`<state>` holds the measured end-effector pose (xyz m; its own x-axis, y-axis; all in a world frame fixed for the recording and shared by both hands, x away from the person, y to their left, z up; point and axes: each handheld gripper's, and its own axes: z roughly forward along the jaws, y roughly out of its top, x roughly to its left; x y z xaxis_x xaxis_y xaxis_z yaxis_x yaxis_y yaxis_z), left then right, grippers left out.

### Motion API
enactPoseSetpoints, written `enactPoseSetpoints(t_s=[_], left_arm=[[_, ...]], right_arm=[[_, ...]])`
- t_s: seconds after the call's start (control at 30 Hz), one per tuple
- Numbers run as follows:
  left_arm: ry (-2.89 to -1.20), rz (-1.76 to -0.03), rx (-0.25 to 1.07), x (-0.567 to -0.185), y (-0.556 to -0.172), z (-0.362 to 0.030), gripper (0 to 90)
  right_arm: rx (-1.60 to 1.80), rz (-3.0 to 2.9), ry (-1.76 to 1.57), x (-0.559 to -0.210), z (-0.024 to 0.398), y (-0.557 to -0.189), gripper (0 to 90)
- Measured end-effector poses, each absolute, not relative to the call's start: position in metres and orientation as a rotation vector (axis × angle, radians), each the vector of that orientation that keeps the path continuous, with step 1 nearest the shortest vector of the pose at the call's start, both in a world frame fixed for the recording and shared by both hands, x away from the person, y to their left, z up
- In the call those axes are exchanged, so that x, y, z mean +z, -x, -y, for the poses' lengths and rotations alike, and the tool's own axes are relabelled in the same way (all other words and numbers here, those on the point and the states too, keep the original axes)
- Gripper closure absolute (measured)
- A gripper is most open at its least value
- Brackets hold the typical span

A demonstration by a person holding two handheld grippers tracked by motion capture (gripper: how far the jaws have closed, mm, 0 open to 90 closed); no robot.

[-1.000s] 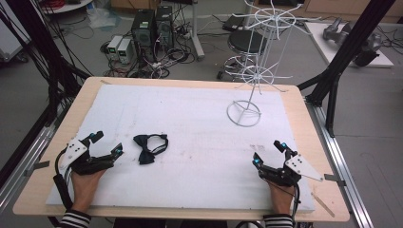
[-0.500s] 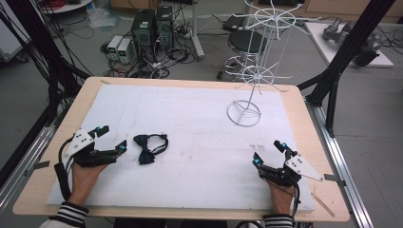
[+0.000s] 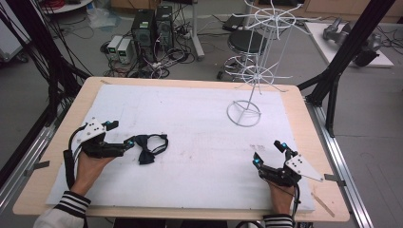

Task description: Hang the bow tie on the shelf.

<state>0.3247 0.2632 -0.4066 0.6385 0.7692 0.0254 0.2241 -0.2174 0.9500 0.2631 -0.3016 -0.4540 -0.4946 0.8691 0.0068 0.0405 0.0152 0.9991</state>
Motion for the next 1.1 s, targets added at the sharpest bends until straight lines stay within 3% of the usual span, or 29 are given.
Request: enactPoseSetpoints(t_s=[1.1], left_arm=[[-2.153,-0.777,0.455,-0.402,-0.371,-0.221,16.8]], right_arm=[[1.56,-1.608,-0.947,-0.454,0.302,-0.263,9.6]])
